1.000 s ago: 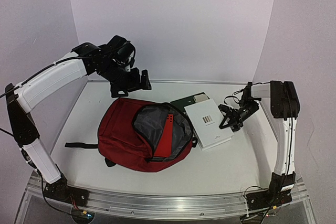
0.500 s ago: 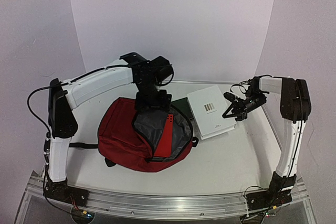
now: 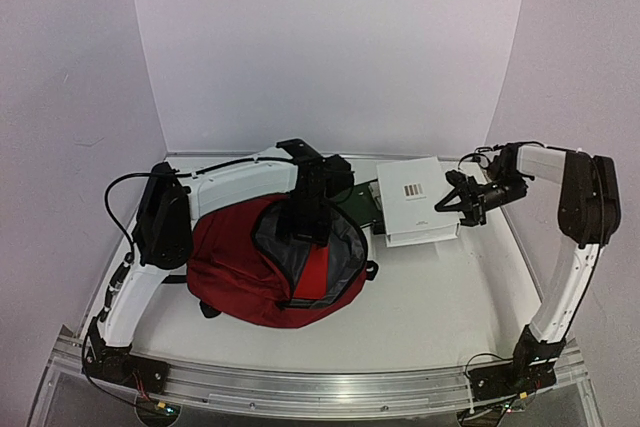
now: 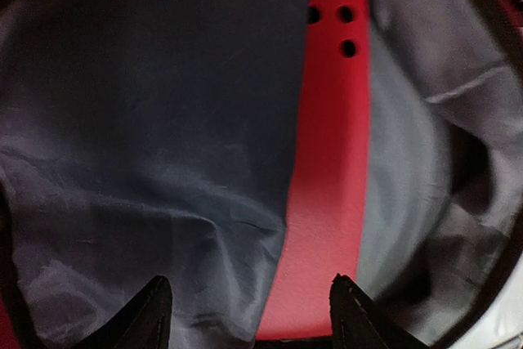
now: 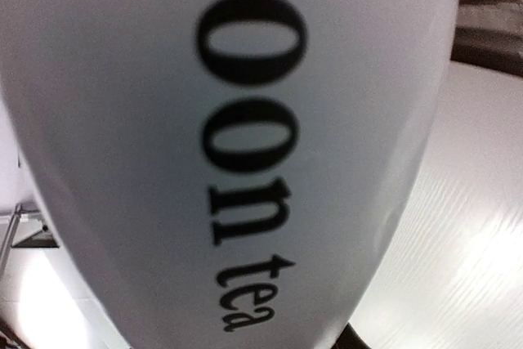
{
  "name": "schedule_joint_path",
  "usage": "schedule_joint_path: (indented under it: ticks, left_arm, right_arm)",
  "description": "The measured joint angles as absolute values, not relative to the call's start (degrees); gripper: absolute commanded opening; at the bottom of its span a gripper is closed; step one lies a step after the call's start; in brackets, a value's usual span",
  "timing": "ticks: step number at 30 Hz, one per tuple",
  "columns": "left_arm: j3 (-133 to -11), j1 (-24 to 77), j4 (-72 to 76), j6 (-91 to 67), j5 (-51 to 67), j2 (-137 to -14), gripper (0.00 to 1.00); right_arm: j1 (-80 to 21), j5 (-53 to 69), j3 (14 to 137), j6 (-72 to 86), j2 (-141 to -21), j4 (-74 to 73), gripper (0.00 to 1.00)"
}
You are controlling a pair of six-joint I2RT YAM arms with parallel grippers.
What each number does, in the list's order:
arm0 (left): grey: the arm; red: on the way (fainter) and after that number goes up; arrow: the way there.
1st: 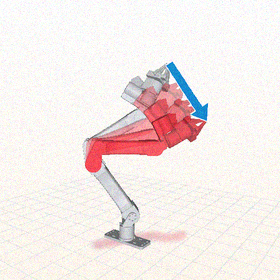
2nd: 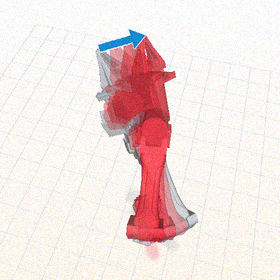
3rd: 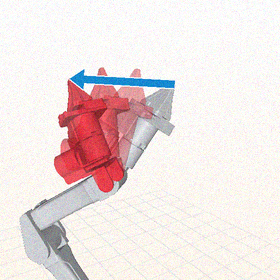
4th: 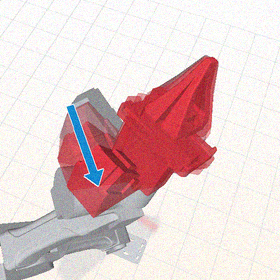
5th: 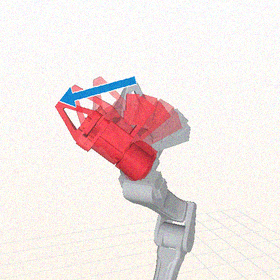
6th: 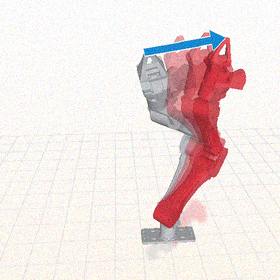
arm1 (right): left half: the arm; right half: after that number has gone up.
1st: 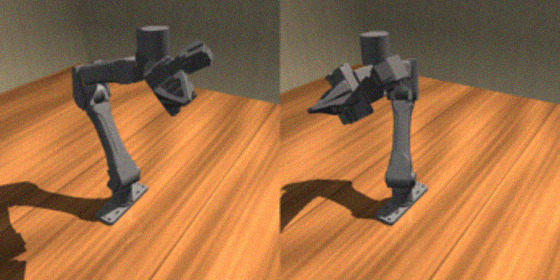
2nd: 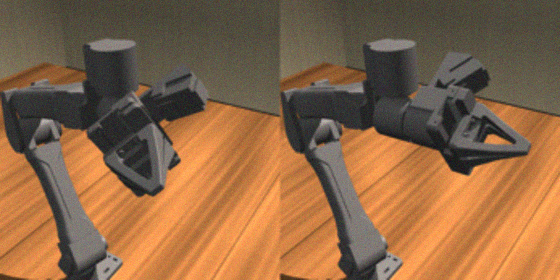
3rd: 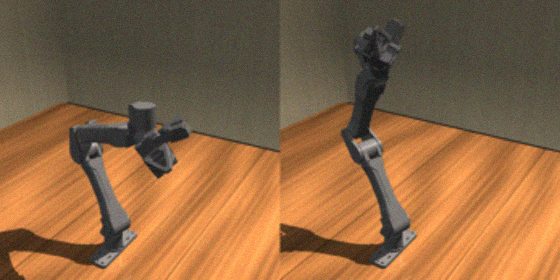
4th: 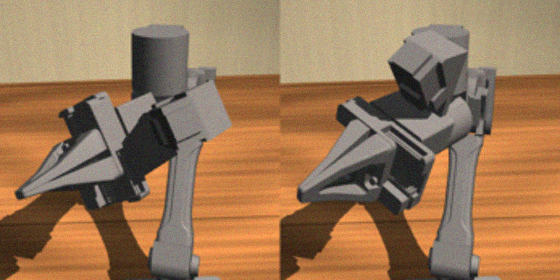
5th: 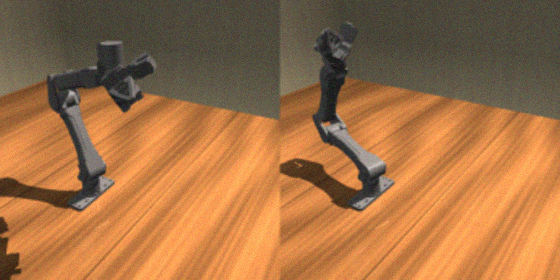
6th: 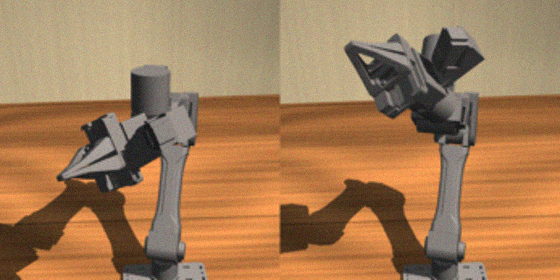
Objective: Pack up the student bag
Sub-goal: Place the book in the student bag.
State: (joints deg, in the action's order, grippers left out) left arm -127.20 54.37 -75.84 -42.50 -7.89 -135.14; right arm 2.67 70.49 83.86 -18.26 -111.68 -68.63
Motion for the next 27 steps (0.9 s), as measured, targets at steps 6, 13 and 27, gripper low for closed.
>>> schedule_joint_path:
  ticks: [6, 13, 27]
  left_arm:
    - [-126.61, 54.37, -76.53, -44.40, -9.68, -137.10, 0.59]
    - [-125.72, 54.36, -76.49, -44.84, -9.69, -137.38, 0.57]
    - [-123.98, 54.25, -76.26, -44.79, -9.07, -139.48, 0.00]
  right_arm:
    - [2.57, 65.58, 75.12, 2.99, -98.22, -52.03, 0.00]
    - [2.57, 65.07, 70.19, 10.32, -95.01, -44.35, 0.00]
    - [-0.40, 66.08, 63.86, 19.14, -89.37, -35.55, 0.00]
